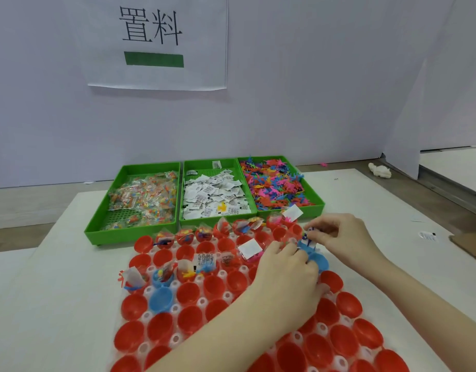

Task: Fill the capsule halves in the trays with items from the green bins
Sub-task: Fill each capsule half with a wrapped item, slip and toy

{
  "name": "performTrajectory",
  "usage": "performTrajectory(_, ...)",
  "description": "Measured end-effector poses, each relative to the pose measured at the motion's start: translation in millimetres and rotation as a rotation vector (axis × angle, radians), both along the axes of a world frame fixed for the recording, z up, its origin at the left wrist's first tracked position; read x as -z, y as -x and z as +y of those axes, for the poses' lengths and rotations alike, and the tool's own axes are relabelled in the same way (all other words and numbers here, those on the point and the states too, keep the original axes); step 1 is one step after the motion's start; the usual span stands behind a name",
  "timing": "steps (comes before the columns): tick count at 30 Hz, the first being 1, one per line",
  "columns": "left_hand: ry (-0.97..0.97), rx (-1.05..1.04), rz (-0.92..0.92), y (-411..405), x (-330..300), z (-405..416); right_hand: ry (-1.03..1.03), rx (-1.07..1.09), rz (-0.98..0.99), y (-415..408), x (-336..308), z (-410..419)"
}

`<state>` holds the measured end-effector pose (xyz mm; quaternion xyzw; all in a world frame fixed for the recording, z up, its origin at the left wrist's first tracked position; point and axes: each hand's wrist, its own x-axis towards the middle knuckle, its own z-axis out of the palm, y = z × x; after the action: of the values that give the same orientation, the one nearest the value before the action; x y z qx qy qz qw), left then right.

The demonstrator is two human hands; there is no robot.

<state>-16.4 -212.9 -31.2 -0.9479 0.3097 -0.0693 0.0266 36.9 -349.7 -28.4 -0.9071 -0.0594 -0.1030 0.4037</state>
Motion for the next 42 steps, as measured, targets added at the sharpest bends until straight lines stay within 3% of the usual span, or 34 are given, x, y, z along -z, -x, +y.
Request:
performTrajectory(6, 0.017, 0.0, 0.016, -1, 3, 2, 0.243, -0.112, 0.065, 0, -5, 4)
performTrajectory(15, 0.097, 0.0, 0.036, -4, 6, 7, 0.608, -0.09, 0.128, -10, -13, 16)
performTrajectory(20, 0.195, 0.012, -0.01, -1, 1, 14, 0.631, -0.092, 0.135, -9, -26, 14)
performTrajectory(26, 0.678, -0.074, -0.031, 10, -29, 67, 0.521, -0.197, 0.23, -12, -33, 5)
performTrajectory(30, 1.068, -0.252, -0.075, 9, -40, 125, 0.443, -0.214, 0.176, -16, -25, 5)
performTrajectory(34, 1.246, -0.464, -0.153, -5, -38, 184, 0.381, -0.185, 0.111, -12, -18, 13)
performTrajectory(38, 1.216, -0.659, -0.133, -28, -28, 230, 0.411, -0.194, 0.092, -10, -18, 20)
performTrajectory(42, 0.998, -0.732, -0.063, -49, -16, 252, 0.546, -0.25, 0.115, -14, -23, 24)
